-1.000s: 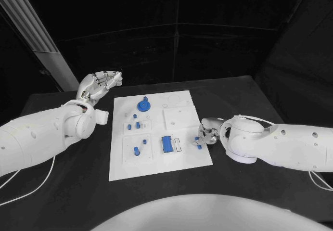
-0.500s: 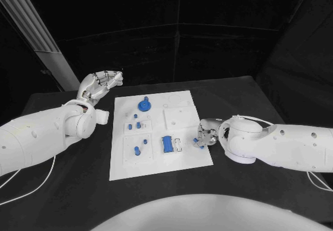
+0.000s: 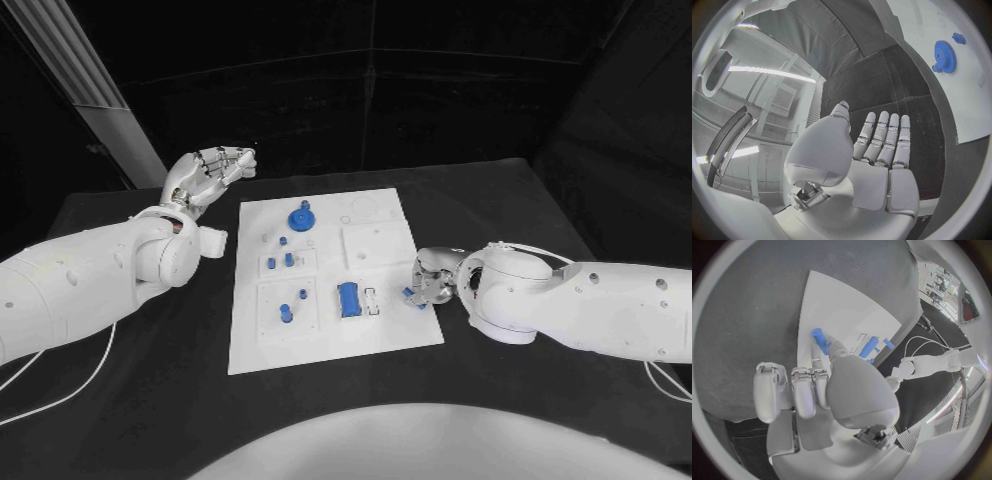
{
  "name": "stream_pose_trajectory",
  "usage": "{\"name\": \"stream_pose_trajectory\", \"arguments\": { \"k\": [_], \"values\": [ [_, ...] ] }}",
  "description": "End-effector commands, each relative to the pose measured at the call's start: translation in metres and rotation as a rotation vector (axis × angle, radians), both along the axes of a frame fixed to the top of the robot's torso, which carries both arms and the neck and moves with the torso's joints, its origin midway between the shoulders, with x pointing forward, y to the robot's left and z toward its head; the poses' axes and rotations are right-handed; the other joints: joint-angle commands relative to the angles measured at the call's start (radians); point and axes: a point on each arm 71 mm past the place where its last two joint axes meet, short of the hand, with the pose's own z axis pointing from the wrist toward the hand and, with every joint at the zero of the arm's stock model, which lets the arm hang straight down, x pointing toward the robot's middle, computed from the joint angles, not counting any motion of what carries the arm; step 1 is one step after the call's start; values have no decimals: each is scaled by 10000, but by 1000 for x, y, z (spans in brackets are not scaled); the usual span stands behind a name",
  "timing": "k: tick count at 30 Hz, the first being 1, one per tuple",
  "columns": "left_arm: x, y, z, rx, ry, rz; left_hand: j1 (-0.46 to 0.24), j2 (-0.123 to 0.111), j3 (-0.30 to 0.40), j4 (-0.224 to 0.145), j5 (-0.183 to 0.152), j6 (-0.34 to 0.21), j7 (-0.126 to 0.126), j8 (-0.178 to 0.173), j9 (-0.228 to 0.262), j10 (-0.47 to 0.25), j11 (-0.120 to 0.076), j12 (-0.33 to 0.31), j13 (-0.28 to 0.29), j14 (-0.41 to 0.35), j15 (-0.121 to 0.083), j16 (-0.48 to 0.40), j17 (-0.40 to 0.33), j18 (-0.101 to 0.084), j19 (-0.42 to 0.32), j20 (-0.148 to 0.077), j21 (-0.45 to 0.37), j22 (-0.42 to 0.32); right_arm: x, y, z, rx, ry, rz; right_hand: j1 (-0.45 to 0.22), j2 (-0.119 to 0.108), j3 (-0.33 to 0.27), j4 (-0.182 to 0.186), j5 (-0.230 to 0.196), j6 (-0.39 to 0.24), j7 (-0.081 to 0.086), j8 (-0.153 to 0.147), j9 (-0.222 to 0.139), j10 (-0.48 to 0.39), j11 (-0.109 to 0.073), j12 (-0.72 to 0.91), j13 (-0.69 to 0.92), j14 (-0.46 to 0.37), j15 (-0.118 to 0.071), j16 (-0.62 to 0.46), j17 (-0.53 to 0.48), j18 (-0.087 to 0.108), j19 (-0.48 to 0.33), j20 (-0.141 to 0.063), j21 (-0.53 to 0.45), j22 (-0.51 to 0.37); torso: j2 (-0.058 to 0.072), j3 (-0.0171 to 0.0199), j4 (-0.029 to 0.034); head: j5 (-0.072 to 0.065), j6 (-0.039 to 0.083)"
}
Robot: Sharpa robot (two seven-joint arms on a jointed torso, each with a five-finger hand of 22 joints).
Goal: Assemble the parts on the task board
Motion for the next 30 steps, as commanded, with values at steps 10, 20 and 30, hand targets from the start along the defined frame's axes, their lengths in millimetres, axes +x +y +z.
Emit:
{"name": "stream_pose_trajectory", "arguments": {
  "k": [10,20,30],
  "values": [
    [-3,-1,12,-503,-1606,-343,27,74,-52,-17,49,-45,859,36,-12,-60,-3,49,-17,-91,10,30,-9,-198,-26,1,-47,-16,-13,-2,0,1546,280,-528,-386,-162,922,-633,4,348,-123,-212,-3800,1059,71,46,2642,1040,51,55,2635,4,784,74,49,2432,1,-5,-5,15,1],
    [-3,-2,12,-506,-1583,-362,27,75,-53,-17,49,-46,859,37,-12,-61,-3,50,-17,-91,10,31,-10,-198,-27,1,-47,-16,-16,-2,6,2121,18,-616,-455,-234,986,-665,44,370,-116,-270,-3846,1059,76,46,2642,1040,51,55,2635,1,789,76,62,2436,5,-6,5,16,1],
    [-3,-3,12,-507,-1573,-370,29,80,-64,-17,49,-54,860,48,-14,-69,-2,61,-18,-96,11,42,-28,-199,-32,1,-47,-20,-13,-2,8,2655,-317,-748,-491,-264,1015,-675,58,409,-118,-282,-3862,1059,77,46,2642,1040,50,55,2635,-5,799,77,86,2443,-2,-10,3,42,1]
  ]
}}
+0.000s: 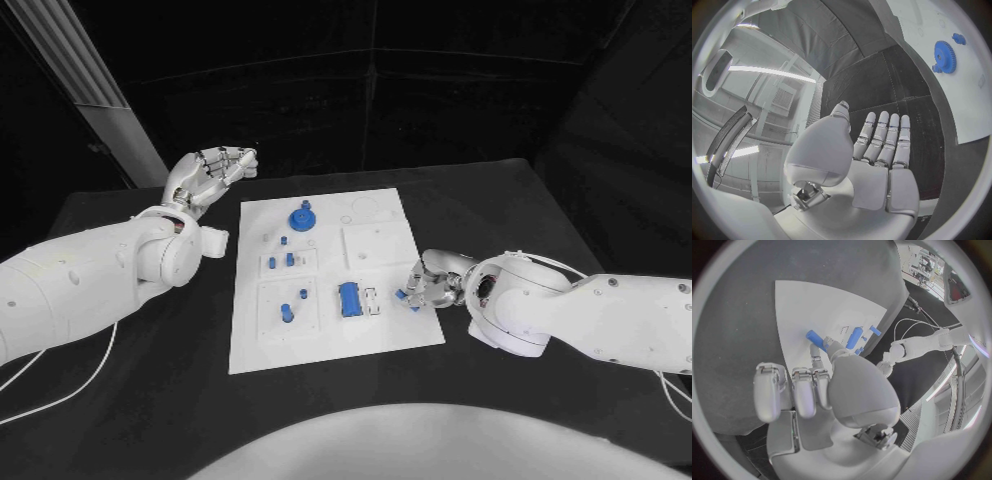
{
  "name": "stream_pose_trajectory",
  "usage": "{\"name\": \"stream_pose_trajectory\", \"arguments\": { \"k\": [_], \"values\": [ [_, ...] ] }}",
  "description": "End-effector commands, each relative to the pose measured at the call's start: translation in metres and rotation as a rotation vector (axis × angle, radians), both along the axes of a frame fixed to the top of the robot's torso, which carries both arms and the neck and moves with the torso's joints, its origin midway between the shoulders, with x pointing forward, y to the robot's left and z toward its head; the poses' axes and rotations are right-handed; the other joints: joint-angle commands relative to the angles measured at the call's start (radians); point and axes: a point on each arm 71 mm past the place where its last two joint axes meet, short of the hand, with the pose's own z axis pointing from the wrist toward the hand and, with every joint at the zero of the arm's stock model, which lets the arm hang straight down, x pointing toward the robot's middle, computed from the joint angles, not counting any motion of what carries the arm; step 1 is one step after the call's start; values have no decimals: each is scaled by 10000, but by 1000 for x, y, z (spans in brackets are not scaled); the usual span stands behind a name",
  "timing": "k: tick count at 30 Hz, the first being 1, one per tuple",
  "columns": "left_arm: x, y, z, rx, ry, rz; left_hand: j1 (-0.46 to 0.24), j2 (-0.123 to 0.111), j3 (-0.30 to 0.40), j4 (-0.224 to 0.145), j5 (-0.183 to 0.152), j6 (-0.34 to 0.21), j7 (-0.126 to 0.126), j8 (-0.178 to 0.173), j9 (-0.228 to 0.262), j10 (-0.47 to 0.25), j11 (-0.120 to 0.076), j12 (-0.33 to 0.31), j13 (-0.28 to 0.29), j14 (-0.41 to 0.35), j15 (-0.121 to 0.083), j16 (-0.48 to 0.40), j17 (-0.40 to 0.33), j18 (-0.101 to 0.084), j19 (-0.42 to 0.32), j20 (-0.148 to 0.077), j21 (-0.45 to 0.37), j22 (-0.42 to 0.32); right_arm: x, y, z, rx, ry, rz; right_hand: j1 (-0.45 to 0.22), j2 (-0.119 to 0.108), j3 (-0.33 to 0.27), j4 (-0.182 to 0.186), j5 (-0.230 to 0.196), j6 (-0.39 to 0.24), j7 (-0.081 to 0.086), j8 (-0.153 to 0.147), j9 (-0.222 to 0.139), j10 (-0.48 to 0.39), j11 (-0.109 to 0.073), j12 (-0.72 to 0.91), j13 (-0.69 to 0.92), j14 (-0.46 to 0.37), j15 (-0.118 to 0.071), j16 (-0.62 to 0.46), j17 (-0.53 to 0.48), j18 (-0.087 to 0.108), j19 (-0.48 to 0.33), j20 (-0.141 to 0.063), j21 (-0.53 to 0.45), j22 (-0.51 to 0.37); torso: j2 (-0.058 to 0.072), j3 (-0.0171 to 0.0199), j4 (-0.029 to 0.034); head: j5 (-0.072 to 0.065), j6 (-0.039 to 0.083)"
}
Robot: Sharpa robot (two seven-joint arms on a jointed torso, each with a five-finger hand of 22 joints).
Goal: Assemble the parts on the task board
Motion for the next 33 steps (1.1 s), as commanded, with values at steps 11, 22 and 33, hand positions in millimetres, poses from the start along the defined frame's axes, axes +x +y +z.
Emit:
{"name": "stream_pose_trajectory", "arguments": {
  "k": [11,22,33],
  "values": [
    [-3,-2,12,-497,-1570,-342,29,80,-65,-16,48,-55,860,49,-12,-69,-2,61,-9,-60,-25,42,-8,-199,-32,1,-47,-8,2,2,5,2373,-9,-725,-251,-73,105,33,211,316,-152,-53,-50,1059,66,33,2628,1039,32,55,2635,-6,785,55,53,2445,-1,6,-6,65,1],
    [-2,-3,12,-499,-1555,-360,29,80,-65,-16,48,-55,860,49,-12,-69,-2,61,-9,-60,-25,42,-8,-199,-32,1,-47,-8,2,2,-3,3932,1533,-1656,-339,-98,84,69,244,331,-148,-80,-72,1059,68,33,2628,1039,28,55,2635,-4,782,52,48,2443,0,-2,2,51,1],
    [-2,-4,12,-506,-1549,-377,34,88,-78,-17,49,-62,860,65,-13,-75,-2,78,-10,-63,-24,57,-31,-200,-39,1,-48,-12,9,6,-17,4282,2971,-2451,-469,-125,37,133,239,329,-141,-123,-102,1059,73,33,2628,1039,27,55,2635,-2,776,49,36,2439,2,10,0,77,1]
  ]
}}
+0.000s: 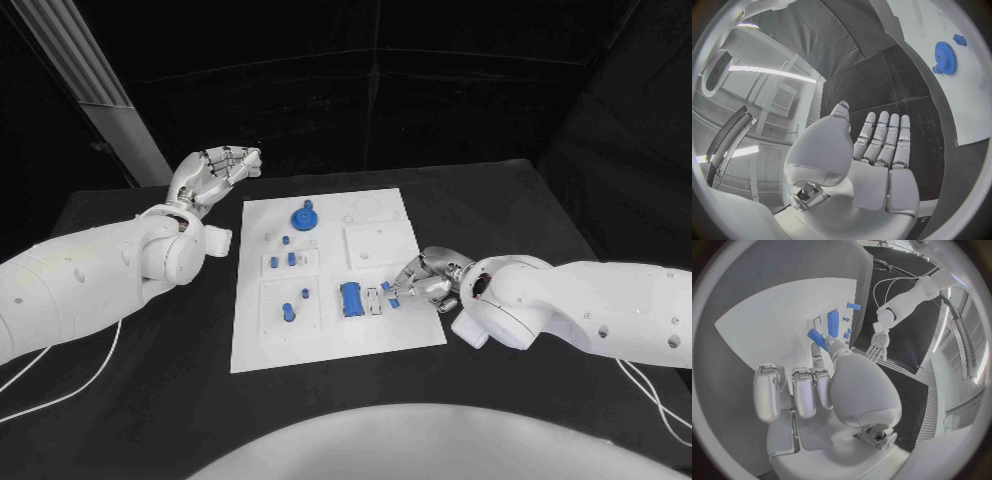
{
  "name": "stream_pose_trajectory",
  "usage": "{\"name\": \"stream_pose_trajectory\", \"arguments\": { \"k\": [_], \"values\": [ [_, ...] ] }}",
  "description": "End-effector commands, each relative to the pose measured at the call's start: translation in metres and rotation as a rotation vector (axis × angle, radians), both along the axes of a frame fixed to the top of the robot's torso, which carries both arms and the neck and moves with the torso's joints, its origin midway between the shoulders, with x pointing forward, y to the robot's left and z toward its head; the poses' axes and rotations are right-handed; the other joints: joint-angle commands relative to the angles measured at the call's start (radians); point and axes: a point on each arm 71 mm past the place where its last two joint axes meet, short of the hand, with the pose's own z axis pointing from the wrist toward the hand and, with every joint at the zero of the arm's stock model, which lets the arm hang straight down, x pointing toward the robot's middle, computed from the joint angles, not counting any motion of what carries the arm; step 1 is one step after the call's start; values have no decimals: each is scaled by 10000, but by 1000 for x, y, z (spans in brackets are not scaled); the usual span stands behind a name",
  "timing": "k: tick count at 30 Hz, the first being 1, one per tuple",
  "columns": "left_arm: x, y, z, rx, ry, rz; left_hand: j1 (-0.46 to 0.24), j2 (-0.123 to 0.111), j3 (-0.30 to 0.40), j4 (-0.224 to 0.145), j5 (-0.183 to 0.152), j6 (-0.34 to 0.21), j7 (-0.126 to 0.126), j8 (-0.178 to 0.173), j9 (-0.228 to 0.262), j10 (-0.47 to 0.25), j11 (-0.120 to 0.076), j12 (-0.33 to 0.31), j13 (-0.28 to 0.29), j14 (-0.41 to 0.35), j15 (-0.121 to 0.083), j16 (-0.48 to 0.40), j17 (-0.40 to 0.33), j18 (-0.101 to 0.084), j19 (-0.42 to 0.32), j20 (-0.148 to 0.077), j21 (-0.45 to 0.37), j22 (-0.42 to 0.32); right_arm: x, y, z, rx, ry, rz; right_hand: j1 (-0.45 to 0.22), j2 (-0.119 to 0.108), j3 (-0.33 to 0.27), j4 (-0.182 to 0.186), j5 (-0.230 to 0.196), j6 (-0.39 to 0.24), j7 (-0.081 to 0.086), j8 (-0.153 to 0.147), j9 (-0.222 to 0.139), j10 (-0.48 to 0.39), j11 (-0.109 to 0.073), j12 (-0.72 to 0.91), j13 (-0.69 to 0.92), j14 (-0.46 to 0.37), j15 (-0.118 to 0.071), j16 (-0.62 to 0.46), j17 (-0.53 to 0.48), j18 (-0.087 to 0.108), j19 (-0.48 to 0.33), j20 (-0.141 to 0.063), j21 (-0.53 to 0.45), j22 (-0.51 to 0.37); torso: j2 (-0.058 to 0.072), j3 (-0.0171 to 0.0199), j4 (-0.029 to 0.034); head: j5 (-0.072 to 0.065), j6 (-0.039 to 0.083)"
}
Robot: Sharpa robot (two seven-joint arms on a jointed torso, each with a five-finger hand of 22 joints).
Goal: Assemble the parts on the task board
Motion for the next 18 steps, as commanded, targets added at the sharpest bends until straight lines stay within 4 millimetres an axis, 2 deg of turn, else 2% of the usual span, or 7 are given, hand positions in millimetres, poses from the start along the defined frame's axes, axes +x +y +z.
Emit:
{"name": "stream_pose_trajectory", "arguments": {
  "k": [1,9,16,18],
  "values": [
    [-3,-2,12,-498,-1549,-337,34,88,-50,12,49,-62,860,65,-15,-75,-2,36,-12,-64,-24,58,-10,-201,-39,1,-48,-14,0,1,-6,436,973,-328,-82,7,4,59,46,40,0,-40,-6,1059,74,34,2629,1039,29,55,2635,1,772,49,27,2430,-1,4,4,-7,1],
    [-3,-2,12,-500,-1526,-347,34,88,-50,12,49,-62,860,65,-15,-75,-2,36,-12,-64,-24,58,-10,-201,-39,1,-48,-14,4,1,-11,235,1386,-506,-146,6,-17,90,-3,23,5,-74,-29,1059,77,34,2629,1039,34,55,2635,8,759,50,-1,2420,8,7,-25,21,1],
    [-3,-3,12,-502,-1528,-352,34,88,-50,12,49,-62,860,65,-15,-75,-2,36,-12,-64,-24,58,-10,-201,-39,1,-48,-14,4,3,-13,190,1551,-414,-199,-5,-42,112,-90,15,8,-104,-50,1059,80,34,2629,1039,40,55,2635,10,754,53,-12,2417,13,11,6,40,1],
    [-3,-3,12,-499,-1527,-346,34,88,-50,12,49,-62,860,65,-15,-75,-2,36,-12,-64,-24,58,-10,-201,-39,1,-48,-14,4,4,-13,194,1575,-379,-209,-9,-48,116,-106,15,9,-109,-54,1059,81,34,2629,1039,41,55,2635,11,753,54,-14,2416,11,12,-6,69,1]
  ]
}}
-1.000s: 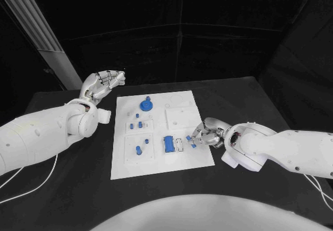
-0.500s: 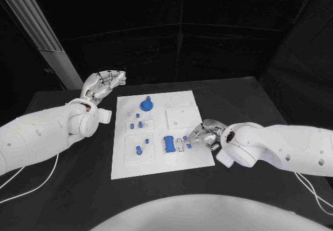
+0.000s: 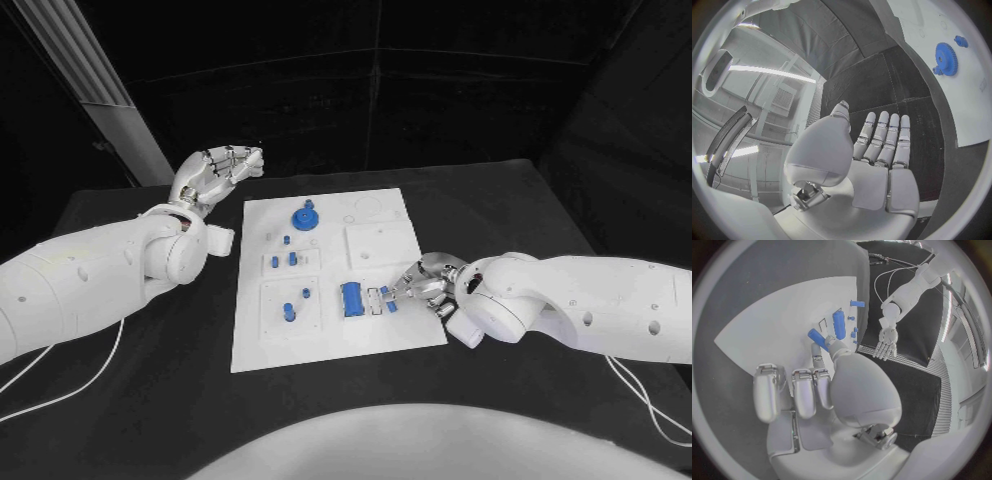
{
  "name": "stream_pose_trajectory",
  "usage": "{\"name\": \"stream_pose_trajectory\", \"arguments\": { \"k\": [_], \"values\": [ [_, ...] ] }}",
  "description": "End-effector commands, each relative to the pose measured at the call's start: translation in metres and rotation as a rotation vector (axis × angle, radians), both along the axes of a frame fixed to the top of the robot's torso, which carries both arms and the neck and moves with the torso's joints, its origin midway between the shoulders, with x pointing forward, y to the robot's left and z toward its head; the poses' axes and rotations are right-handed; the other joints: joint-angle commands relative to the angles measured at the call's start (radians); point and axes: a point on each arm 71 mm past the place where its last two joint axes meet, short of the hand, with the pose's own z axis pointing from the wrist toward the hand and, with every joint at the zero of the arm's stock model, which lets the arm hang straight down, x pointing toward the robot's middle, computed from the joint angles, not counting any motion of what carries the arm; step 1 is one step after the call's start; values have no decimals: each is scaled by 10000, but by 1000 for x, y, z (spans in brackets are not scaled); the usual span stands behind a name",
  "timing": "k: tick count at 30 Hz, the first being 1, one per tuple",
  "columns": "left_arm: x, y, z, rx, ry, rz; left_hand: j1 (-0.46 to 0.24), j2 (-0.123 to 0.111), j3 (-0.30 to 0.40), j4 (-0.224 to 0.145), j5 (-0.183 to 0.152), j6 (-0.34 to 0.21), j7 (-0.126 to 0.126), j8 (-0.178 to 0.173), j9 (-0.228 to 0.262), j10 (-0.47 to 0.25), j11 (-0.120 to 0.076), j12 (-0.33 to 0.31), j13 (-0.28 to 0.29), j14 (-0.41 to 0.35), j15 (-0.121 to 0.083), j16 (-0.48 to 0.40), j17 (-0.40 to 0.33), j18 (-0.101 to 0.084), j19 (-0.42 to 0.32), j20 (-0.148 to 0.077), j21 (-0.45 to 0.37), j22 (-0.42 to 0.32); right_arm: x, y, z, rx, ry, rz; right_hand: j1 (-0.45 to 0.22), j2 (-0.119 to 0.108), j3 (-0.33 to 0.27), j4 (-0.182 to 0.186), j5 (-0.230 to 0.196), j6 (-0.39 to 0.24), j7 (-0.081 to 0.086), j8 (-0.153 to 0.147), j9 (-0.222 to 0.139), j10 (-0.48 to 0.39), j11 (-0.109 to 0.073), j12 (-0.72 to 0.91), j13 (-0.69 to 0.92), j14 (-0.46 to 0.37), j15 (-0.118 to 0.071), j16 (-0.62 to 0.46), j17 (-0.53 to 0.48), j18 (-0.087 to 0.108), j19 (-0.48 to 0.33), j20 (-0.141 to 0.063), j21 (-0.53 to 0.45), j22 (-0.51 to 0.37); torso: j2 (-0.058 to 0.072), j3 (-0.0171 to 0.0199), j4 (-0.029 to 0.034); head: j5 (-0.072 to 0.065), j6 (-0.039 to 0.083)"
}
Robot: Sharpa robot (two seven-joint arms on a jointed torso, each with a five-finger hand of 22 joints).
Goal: Assemble the parts on the task board
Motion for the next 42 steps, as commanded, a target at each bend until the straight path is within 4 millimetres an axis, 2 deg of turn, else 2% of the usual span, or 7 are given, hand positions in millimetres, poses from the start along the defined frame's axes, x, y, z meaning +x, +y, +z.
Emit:
{"name": "stream_pose_trajectory", "arguments": {
  "k": [1,4,12,21,26,42],
  "values": [
    [-3,-1,12,-487,-1531,-310,34,88,-51,11,49,-62,859,65,-16,-75,-2,37,-13,-64,-24,58,-11,-200,-39,1,-48,-15,-2,2,-1,61,340,112,-138,-9,0,68,-68,19,9,-30,-11,1059,81,33,2629,1039,43,55,2635,11,753,54,-15,2418,8,7,0,37,1],
    [-3,-1,12,-483,-1530,-302,34,88,-51,11,49,-62,859,65,-16,-75,-2,37,-13,-64,-24,58,-11,-200,-39,1,-48,-15,-2,3,-1,88,343,145,-142,-9,-1,70,-71,21,9,-31,-12,1059,81,33,2629,1039,43,55,2635,11,752,55,-17,2417,1,-5,-14,92,1],
    [-3,-1,12,-487,-1525,-309,34,88,-51,11,49,-62,859,65,-16,-75,-2,37,-13,-64,-24,58,-11,-200,-39,1,-48,-15,-2,4,0,270,378,115,-210,-12,-35,108,-113,73,-1,-35,-25,1059,77,33,2629,1039,46,55,2635,11,752,58,-14,2418,-1,-13,-5,88,1],
    [-3,0,12,-485,-1520,-305,42,94,-63,10,50,-72,860,78,-18,-83,-1,51,-14,-68,-23,71,-33,-201,-46,2,-48,-19,-2,7,-1,520,442,89,-376,-27,-129,220,-180,98,-3,-88,-68,1059,72,33,2629,1039,42,55,2635,15,745,58,-30,2412,-9,-3,0,88,1],
    [-3,0,12,-485,-1517,-306,42,94,-63,10,50,-72,860,78,-18,-83,-1,51,-14,-68,-23,71,-33,-201,-46,2,-48,-19,-2,8,-1,655,536,45,-429,-25,-162,262,-191,73,8,-129,-94,1059,79,33,2629,1039,43,55,2635,16,742,59,-36,2411,-8,-11,-1,89,1],
    [-3,-1,12,-490,-1509,-321,43,94,-63,10,50,-73,860,78,-18,-83,0,52,-14,-68,-23,72,-34,-202,-47,2,-48,-19,0,9,-3,681,742,-107,-543,-40,-283,369,-320,-55,70,-290,-197,1059,127,33,2629,1039,65,55,2635,23,729,73,-65,2401,-8,-6,2,101,1]
  ]
}}
